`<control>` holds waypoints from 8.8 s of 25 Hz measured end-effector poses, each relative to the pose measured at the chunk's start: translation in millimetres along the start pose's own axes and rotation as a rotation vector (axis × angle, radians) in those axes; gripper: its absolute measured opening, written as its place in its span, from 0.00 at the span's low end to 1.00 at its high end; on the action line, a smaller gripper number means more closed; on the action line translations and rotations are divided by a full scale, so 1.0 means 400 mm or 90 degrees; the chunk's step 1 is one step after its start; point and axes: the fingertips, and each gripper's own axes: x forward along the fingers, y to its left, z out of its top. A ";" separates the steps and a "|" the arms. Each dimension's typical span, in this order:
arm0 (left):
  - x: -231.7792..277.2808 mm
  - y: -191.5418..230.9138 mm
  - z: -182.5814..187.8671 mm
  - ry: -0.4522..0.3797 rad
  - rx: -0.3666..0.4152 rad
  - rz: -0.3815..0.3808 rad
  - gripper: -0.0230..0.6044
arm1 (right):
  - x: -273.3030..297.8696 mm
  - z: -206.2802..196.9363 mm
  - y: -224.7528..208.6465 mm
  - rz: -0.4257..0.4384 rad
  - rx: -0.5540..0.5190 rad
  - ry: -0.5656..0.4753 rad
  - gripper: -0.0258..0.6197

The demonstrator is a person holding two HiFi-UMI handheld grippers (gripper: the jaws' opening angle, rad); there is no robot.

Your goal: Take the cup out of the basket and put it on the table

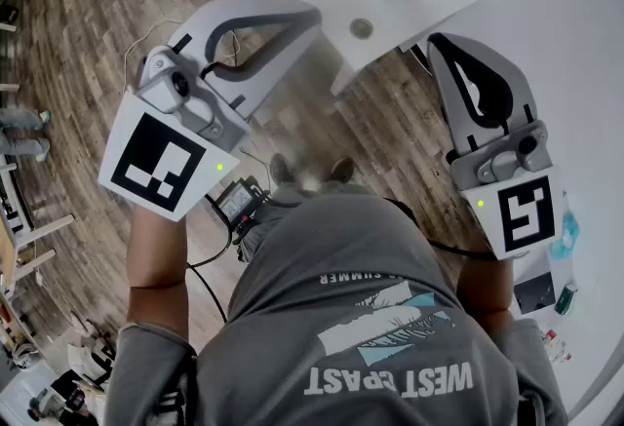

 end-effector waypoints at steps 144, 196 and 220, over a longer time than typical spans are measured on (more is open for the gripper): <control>0.614 0.745 -0.623 0.102 -0.218 0.048 0.05 | 1.246 -1.187 -0.922 0.044 0.199 0.504 0.09; 0.498 0.577 -0.389 0.108 -0.111 0.137 0.05 | 0.786 -0.329 -0.738 0.098 0.041 0.121 0.08; 0.359 0.506 -0.432 0.111 -0.141 0.194 0.05 | 0.773 -0.266 -0.371 0.239 0.015 0.110 0.08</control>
